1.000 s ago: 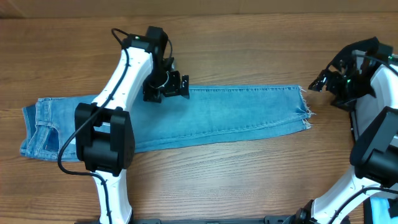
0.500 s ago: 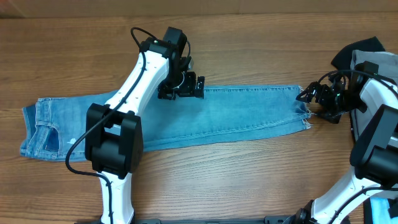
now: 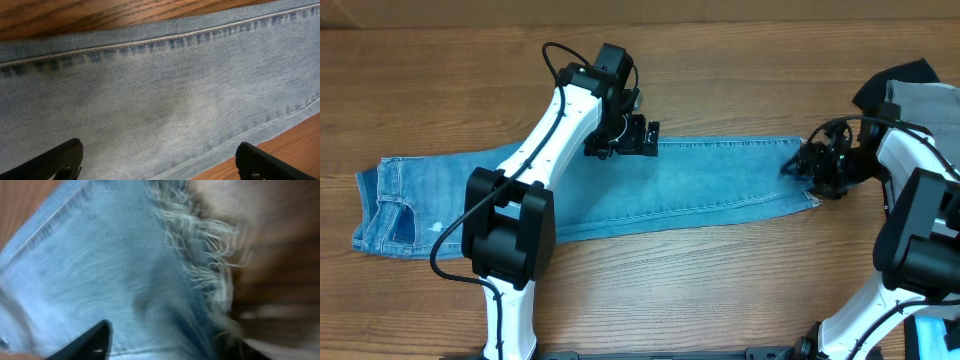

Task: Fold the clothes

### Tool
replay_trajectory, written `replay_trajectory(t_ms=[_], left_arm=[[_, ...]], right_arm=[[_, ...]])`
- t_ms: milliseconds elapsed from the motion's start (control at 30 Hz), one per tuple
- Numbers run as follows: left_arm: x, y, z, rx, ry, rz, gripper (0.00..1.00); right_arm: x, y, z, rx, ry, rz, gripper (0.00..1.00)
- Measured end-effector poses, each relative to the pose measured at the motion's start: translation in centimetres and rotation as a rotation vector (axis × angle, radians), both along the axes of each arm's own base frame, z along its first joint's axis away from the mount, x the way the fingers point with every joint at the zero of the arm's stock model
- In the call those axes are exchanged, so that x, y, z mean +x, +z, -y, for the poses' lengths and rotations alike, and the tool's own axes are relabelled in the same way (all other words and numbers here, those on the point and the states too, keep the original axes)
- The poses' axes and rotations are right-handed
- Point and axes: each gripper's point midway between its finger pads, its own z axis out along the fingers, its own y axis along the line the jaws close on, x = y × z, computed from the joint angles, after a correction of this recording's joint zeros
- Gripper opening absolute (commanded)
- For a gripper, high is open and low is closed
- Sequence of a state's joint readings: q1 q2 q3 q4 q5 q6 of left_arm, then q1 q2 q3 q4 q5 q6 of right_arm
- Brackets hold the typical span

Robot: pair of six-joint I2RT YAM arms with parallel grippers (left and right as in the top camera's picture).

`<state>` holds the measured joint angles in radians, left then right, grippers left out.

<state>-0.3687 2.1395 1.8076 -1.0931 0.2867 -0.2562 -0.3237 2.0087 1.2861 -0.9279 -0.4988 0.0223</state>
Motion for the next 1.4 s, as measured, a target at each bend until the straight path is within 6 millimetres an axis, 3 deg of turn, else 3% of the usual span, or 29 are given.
replay_trajectory(t_ms=[33, 267, 433, 800, 1000, 1100, 1200, 1400], left_arm=[[0.0, 0.0, 0.1, 0.006, -0.003, 0.003, 1.0], [0.0, -0.1, 0.4, 0.033, -0.016, 0.024, 1.0], [0.0, -0.7, 0.7, 0.04, -0.025, 0.021, 1.0], [-0.2, -1.8, 0.6, 0.057, -0.026, -0.001, 1.0], [-0.1, -1.8, 0.5, 0.063, -0.025, 0.001, 1.0], [-0.1, -1.8, 0.5, 0.063, -0.025, 0.001, 1.0], [-0.1, -1.8, 0.5, 0.063, -0.025, 0.003, 1.0], [-0.1, -1.8, 0.5, 0.063, -0.025, 0.003, 1.0]], right_arm=[[-0.3, -0.3, 0.1, -0.008, -0.011, -0.019, 0.4], [-0.7, -0.6, 0.5, -0.026, -0.037, -0.047, 0.27], [-0.8, -0.8, 0.5, -0.03, -0.051, -0.061, 0.04], [-1.2, -1.0, 1.5, -0.075, -0.139, -0.132, 0.04], [-1.7, -0.7, 3.9, -0.148, -0.254, -0.187, 0.04], [-2.1, 0.6, 5.4, -0.201, -0.326, -0.191, 0.04], [-1.8, 3.2, 6.3, -0.249, -0.372, -0.134, 0.04], [-1.2, 8.4, 5.2, -0.3, -0.369, -0.002, 0.04]])
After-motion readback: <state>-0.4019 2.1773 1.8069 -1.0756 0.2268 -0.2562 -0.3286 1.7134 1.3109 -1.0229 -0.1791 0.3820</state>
